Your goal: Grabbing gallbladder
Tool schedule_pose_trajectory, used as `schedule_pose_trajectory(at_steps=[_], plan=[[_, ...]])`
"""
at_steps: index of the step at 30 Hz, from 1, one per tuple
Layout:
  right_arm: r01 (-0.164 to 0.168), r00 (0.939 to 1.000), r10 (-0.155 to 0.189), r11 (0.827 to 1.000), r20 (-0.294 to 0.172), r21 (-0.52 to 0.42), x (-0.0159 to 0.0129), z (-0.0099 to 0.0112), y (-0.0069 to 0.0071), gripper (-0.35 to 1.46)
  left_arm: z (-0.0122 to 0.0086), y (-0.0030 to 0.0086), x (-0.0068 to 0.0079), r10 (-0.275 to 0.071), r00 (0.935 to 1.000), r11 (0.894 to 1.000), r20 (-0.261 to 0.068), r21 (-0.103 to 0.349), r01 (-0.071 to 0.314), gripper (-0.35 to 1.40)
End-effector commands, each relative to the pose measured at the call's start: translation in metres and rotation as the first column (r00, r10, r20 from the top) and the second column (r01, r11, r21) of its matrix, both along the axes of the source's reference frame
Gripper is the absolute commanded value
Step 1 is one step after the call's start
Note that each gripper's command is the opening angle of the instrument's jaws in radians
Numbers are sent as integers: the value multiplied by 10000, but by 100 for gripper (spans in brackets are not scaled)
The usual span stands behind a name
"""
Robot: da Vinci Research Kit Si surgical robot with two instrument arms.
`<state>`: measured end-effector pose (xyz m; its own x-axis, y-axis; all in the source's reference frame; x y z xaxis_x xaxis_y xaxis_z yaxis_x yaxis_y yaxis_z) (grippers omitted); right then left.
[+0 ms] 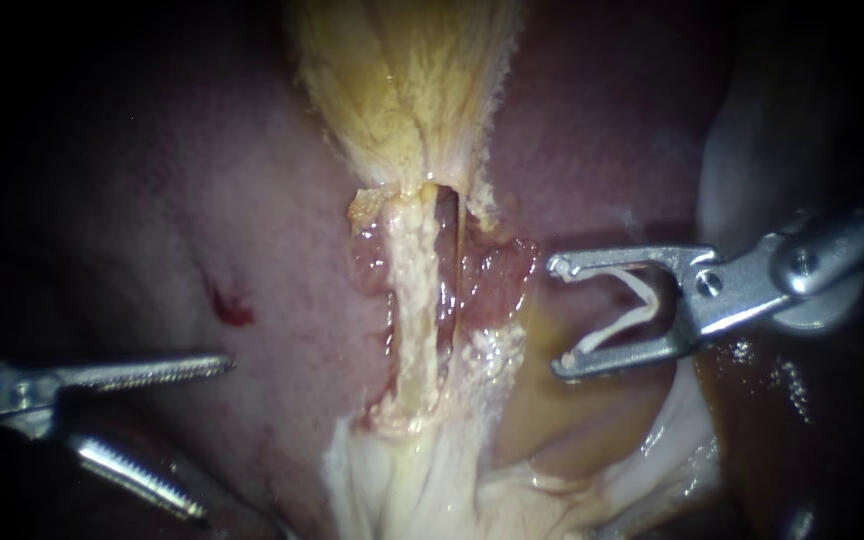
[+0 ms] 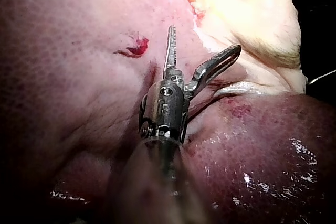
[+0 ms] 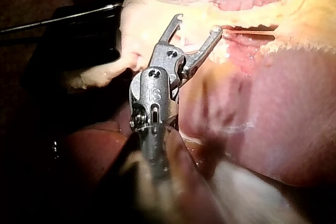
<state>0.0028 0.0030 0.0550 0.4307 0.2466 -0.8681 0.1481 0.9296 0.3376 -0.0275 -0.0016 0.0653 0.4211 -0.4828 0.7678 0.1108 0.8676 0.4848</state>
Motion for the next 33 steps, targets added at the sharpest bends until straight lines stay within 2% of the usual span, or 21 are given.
schedule_pose_trajectory(at_steps=[1, 10, 17, 20, 23, 25, 30, 33], plan=[[1, 10000, -1, 10000, -1, 0, 0, 0, 0, 47, 0, 0, 0, -1, 10000, 10000, 2, -4, 1, 106], [2, 10000, -2, 10000, -1, 0, 0, 0, 0, 47, -1, 2, 0, 5, 10000, 10000, 9, 12, -5, 106], [0, 10000, 0, 10000, 0, 1, 0, 0, 0, 47, -11, 18, -8, -8, 10000, 9998, 35, 188, 7, 101], [-2, 10000, 2, 10000, 1, 1, 0, 0, 0, 47, -13, 27, -16, -165, 9998, 9996, -70, 229, 166, 98], [-3, 10000, 3, 10000, 1, 1, 0, 0, 0, 47, -17, 41, -24, -498, 9988, 9986, 31, 199, 497, 96], [-3, 10000, 3, 10000, 2, 1, 0, 0, 0, 46, -21, 55, -29, -874, 9961, 9961, 107, 150, 873, 96], [-9, 10000, 9, 10000, 5, 1, 2, 0, 0, 46, -30, 95, -37, -1783, 9838, 9839, 210, 152, 1780, 95], [-11, 10000, 11, 10000, 6, 1, 2, 0, 0, 46, -28, 115, -41, -2088, 9778, 9778, 180, 198, 2084, 95]])
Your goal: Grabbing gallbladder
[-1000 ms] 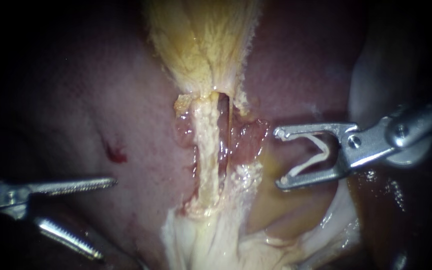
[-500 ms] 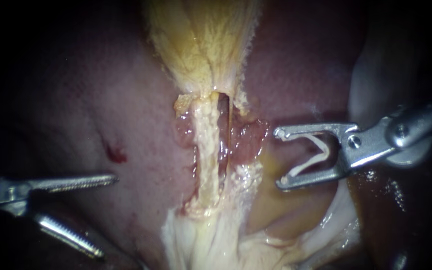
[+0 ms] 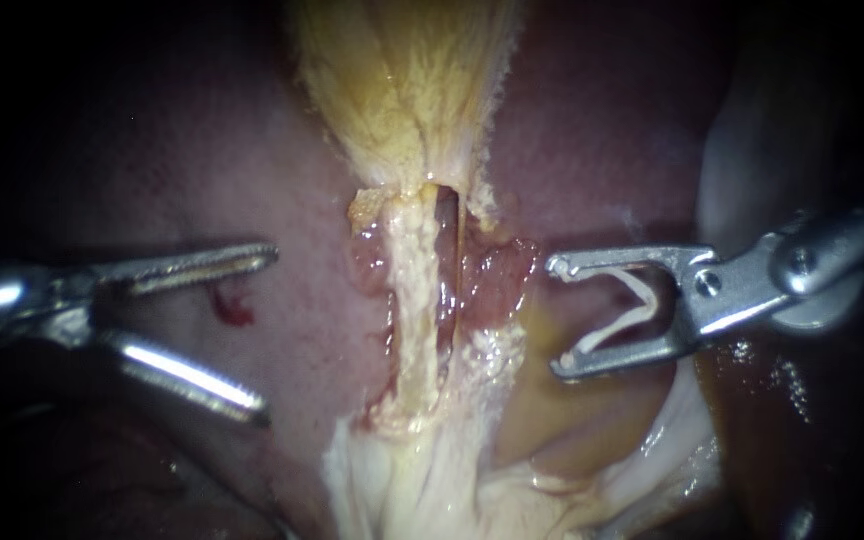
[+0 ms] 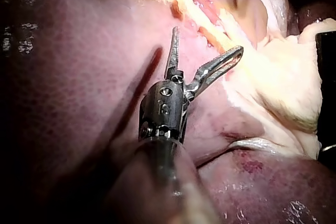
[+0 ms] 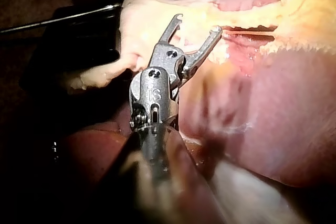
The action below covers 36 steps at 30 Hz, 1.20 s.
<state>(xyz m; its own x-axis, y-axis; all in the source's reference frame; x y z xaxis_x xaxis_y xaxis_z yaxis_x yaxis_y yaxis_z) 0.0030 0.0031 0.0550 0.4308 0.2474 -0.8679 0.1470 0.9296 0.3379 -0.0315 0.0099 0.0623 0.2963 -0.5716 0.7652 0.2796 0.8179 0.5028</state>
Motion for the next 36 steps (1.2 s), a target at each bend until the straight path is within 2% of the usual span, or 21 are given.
schedule_pose_trajectory(at_steps=[1, 6, 9, 16, 31, 36], plan=[[-2, 10000, 2, 10000, 3, -2, 0, 0, 0, 46, 4, 6, -1, -137, 9999, 9999, 1, 72, 137, 93], [-7, 10000, 7, 10000, 6, -2, 1, 0, 0, 46, 19, 24, -12, -592, 9982, 9982, -25, 35, 592, 90], [-7, 10000, 7, 10000, 7, -2, 1, 0, 0, 46, 24, 29, -19, -671, 9977, 9977, 37, 52, 671, 85], [-12, 10000, 12, 10000, 9, -2, 2, 1, 1, 46, 24, 32, -38, -735, 9972, 9973, 145, 74, 734, 79], [-16, 10000, 16, 10000, 12, -2, 3, 1, 1, 46, 32, 41, -54, -793, 9968, 9968, 113, 79, 793, 68], [-17, 10000, 17, 10000, 12, -2, 3, 1, 1, 46, 37, 45, -56, -789, 9968, 9969, 116, 83, 788, 53]])
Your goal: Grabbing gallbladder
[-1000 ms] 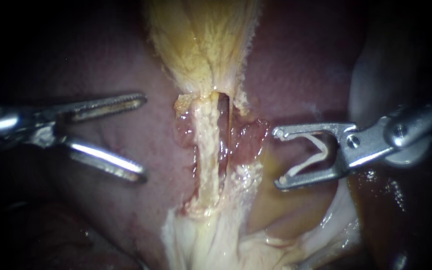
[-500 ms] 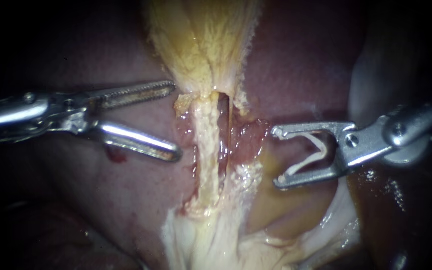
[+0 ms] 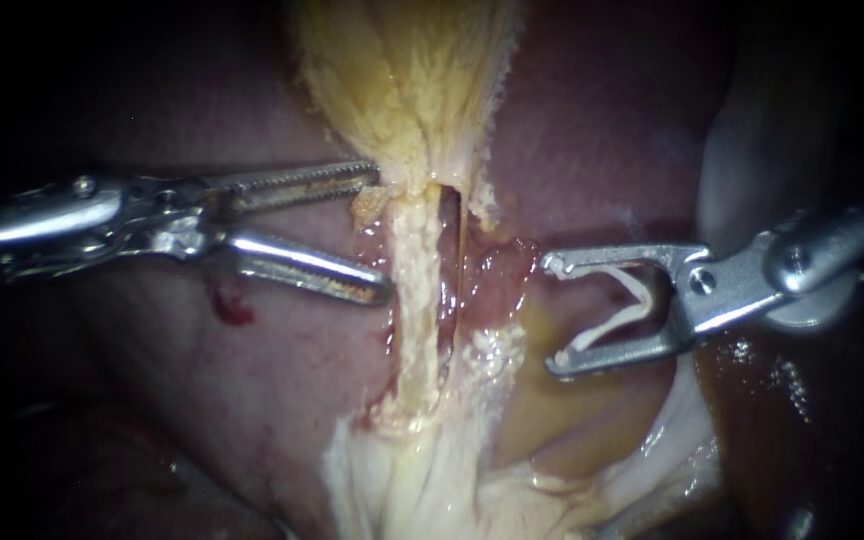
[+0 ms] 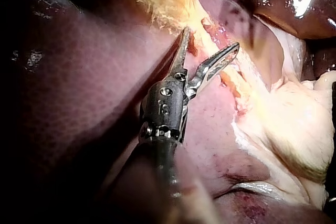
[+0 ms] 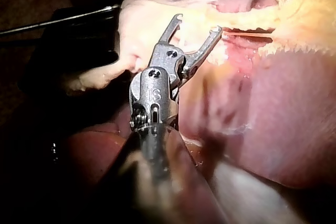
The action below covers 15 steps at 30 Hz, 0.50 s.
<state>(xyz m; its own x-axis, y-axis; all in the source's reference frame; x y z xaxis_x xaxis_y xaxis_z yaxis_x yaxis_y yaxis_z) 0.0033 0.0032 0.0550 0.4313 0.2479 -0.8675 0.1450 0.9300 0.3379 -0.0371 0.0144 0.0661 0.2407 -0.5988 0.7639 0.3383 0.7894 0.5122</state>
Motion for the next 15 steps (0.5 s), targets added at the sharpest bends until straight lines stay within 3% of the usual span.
schedule_pose_trajectory(at_steps=[1, 9, 13, 15], plan=[[0, 10000, 0, 10000, 1, 0, 0, 0, 0, 46, 1, 1, 0, 11, 10000, 10000, 6, 4, -11, 49], [-1, 10000, 1, 10000, 2, 0, 0, 0, 0, 46, 10, 8, 2, -174, 9996, 9998, -217, -26, 173, 6], [0, 10000, 0, 10000, 2, -1, 0, 0, 0, 46, 13, 10, 4, -164, 9992, 9999, -378, 10, 164, -35], [-1, 10000, 1, 10000, 2, -1, 0, 0, 0, 46, 14, 11, 6, -169, 9990, 9999, -414, 18, 170, -35]])
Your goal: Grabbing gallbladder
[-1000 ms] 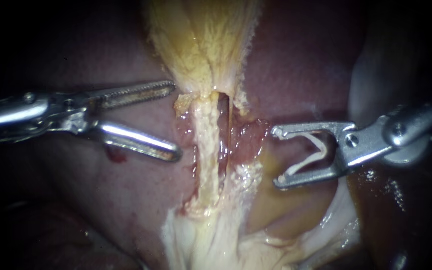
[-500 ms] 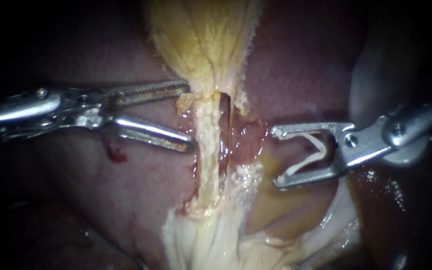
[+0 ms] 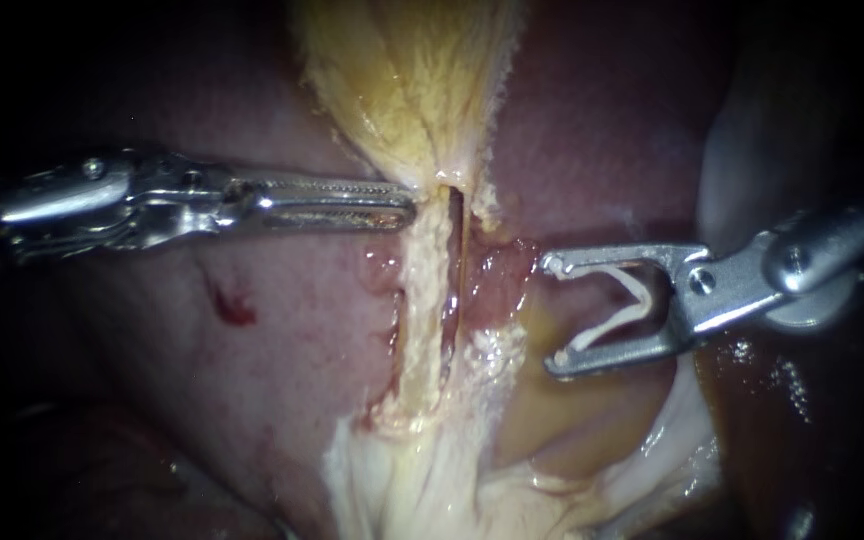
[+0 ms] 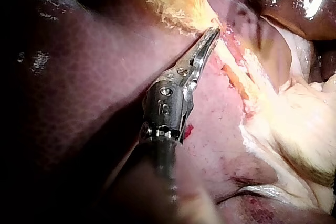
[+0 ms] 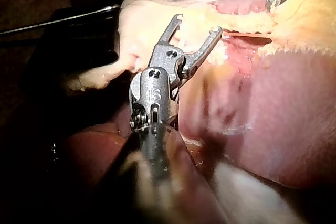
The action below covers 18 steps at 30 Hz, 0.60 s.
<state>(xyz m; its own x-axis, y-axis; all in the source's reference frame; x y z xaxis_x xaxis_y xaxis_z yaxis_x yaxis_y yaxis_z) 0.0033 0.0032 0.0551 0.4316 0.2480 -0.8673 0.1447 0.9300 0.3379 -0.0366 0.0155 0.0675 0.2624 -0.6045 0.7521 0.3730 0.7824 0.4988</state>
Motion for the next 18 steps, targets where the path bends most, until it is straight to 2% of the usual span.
schedule_pose_trajectory(at_steps=[1, 5, 9, 12, 18], plan=[[2, 10000, -2, 10000, -3, 0, 0, 0, 0, 46, -1, 0, 2, 0, 10000, 10000, 8, 3, 0, -35], [3, 10000, -3, 10000, -3, 0, 0, 0, 0, 46, -6, -1, 9, 109, 9998, 9999, -143, 19, -109, -35], [5, 10000, -5, 10000, -4, 0, 0, 0, 0, 46, -16, 0, 18, -15, 10000, 9994, -80, 336, 18, -35], [8, 10000, -8, 10000, -6, 0, -1, 0, 0, 46, -29, 4, 29, 13, 10000, 9991, -38, 414, -12, -35], [17, 10000, -17, 10000, -12, 1, -3, -1, 0, 46, -57, 15, 62, -5, 10000, 9980, 21, 631, 4, -35]])
